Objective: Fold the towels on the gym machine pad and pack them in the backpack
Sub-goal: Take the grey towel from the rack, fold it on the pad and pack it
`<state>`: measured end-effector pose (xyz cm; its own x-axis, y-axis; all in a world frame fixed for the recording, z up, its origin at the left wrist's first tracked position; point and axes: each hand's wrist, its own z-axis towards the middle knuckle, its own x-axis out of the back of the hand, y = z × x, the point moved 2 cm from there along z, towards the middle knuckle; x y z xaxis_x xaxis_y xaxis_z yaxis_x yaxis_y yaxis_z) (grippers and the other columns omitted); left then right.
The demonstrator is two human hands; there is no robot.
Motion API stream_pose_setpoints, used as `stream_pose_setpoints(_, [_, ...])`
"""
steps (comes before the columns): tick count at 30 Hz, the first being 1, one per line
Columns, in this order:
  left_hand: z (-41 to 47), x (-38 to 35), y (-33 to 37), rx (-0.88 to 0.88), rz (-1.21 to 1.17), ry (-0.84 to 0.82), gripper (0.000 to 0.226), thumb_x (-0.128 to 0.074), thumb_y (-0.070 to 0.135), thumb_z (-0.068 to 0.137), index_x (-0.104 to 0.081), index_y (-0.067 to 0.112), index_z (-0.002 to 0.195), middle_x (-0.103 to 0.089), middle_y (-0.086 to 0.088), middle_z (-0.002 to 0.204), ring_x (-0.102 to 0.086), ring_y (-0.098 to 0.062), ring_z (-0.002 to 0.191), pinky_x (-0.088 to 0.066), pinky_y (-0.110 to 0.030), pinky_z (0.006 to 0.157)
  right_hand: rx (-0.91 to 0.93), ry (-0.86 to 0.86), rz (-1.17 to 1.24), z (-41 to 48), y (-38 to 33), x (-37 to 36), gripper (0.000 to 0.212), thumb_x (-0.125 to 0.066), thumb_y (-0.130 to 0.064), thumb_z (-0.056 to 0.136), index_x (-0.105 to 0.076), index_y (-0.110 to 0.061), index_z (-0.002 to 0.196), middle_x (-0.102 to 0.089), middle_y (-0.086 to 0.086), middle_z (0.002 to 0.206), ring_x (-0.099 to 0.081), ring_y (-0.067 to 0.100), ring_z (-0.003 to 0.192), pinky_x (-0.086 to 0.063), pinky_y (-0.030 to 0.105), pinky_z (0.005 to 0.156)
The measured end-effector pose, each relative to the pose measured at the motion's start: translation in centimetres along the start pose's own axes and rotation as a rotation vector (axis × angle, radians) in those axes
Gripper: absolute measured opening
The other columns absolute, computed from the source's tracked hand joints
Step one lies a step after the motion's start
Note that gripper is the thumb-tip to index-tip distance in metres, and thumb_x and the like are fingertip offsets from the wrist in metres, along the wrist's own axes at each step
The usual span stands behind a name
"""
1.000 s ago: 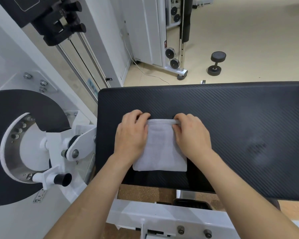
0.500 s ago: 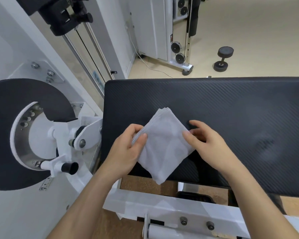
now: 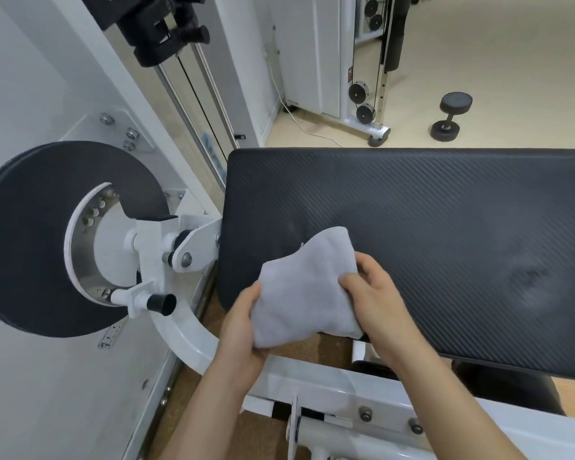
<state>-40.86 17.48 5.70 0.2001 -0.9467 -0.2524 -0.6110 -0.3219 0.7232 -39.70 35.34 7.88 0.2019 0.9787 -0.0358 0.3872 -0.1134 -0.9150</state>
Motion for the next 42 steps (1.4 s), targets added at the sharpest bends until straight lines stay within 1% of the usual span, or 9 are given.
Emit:
stream_pose_setpoints(9, [1.5,0.1,-1.8,-0.173,0.428,0.057,0.033,-0.06,0.035,0.094,-0.053,0.017,0.12,-0.067,-0.001,0.11,-0.068,-0.014,0.095,-0.055,-0.024,0.069,0.182,0.034,-0.458,-0.2,4.9,-0.7,0.071,-0.066,-0.03,0.087,-0.022,-0.043,0.141,-0.056,-0.019,0.108,-0.058,0.007,0.091,-0.049,0.031,0.074])
stream_pose_setpoints(14, [1.9,-0.9,0.2,-0.652,0.789,0.039,0.051,-0.062,0.03,0.093,-0.035,0.039,0.135,-0.059,0.018,0.113,-0.062,-0.001,0.091,-0.05,-0.012,0.069,0.296,0.216,-0.471,-0.8,4.7,-1.1,0.061,-0.051,-0.038,0.096,-0.014,-0.039,0.145,-0.062,-0.009,0.105,-0.061,0.01,0.079,-0.049,0.032,0.065])
stream_pose_setpoints(18, [3.1,-1.6,0.2,-0.883,0.997,0.175,0.026,-0.05,0.028,0.1,-0.039,0.034,0.123,-0.05,0.021,0.095,-0.055,-0.002,0.081,-0.041,-0.015,0.063,0.507,0.322,-0.571,0.3,3.4,-1.7,0.06,-0.045,-0.036,0.099,-0.009,-0.043,0.146,-0.047,-0.006,0.113,-0.055,0.012,0.073,-0.047,0.033,0.058])
stream_pose_setpoints(21, [4.6,-1.2,-0.7,-0.796,1.039,0.249,0.009,-0.045,0.023,0.101,-0.045,0.032,0.1,-0.05,0.008,0.087,-0.05,-0.005,0.076,-0.034,-0.023,0.06,0.515,0.319,-0.917,1.6,3.1,-1.9,0.063,-0.054,-0.022,0.094,-0.021,-0.041,0.144,-0.04,0.007,0.125,-0.052,0.02,0.074,-0.044,0.033,0.056])
stream_pose_setpoints(25, [4.6,-1.3,-0.6,-0.767,1.109,0.253,0.015,-0.046,0.031,0.1,-0.054,0.027,0.112,-0.051,0.006,0.096,-0.048,-0.005,0.075,-0.03,-0.012,0.057,0.805,0.497,-1.154,1.6,3.2,-2.1,0.05,-0.063,-0.004,0.078,-0.058,-0.019,0.125,-0.049,0.017,0.123,-0.043,0.032,0.101,-0.045,0.042,0.07])
stream_pose_setpoints(30, [4.4,-1.1,-0.3,-0.622,1.06,0.185,0.041,-0.063,0.041,0.089,-0.043,0.031,0.123,-0.047,0.011,0.111,-0.049,-0.005,0.093,-0.037,-0.015,0.068,0.814,0.085,-1.416,2.5,6.4,-3.4,0.06,-0.031,-0.026,0.09,-0.039,-0.008,0.146,-0.034,0.018,0.153,-0.029,0.032,0.143,-0.029,0.046,0.112])
stream_pose_setpoints(33, [4.2,-1.1,0.1,-0.627,1.068,0.231,0.052,-0.065,0.039,0.088,-0.038,0.031,0.132,-0.043,0.014,0.115,-0.046,-0.005,0.098,-0.039,-0.02,0.077,0.729,0.05,-1.457,3.1,6.9,-3.7,0.065,-0.024,-0.027,0.09,-0.028,-0.006,0.151,-0.024,0.018,0.158,-0.021,0.031,0.147,-0.016,0.047,0.116])
stream_pose_setpoints(39, [1.5,-3.1,-0.5,-1.006,1.392,0.234,0.051,-0.05,0.028,0.094,-0.032,0.029,0.141,-0.046,0.0,0.105,-0.046,-0.011,0.063,-0.039,-0.024,0.046,0.682,-0.005,-1.349,3.0,6.6,-3.9,0.066,-0.032,-0.032,0.091,-0.025,-0.01,0.152,-0.024,0.012,0.159,-0.018,0.027,0.148,-0.018,0.045,0.118])
stream_pose_setpoints(42, [0.5,-3.6,-1.0,-1.084,1.421,0.116,0.057,-0.047,0.027,0.09,-0.029,0.032,0.144,-0.037,0.001,0.113,-0.044,-0.011,0.071,-0.039,-0.025,0.049,0.687,-0.155,-1.002,3.3,5.3,-2.8,0.063,-0.037,-0.026,0.086,-0.035,-0.016,0.148,-0.031,-0.005,0.154,-0.02,0.015,0.147,-0.026,0.042,0.117])
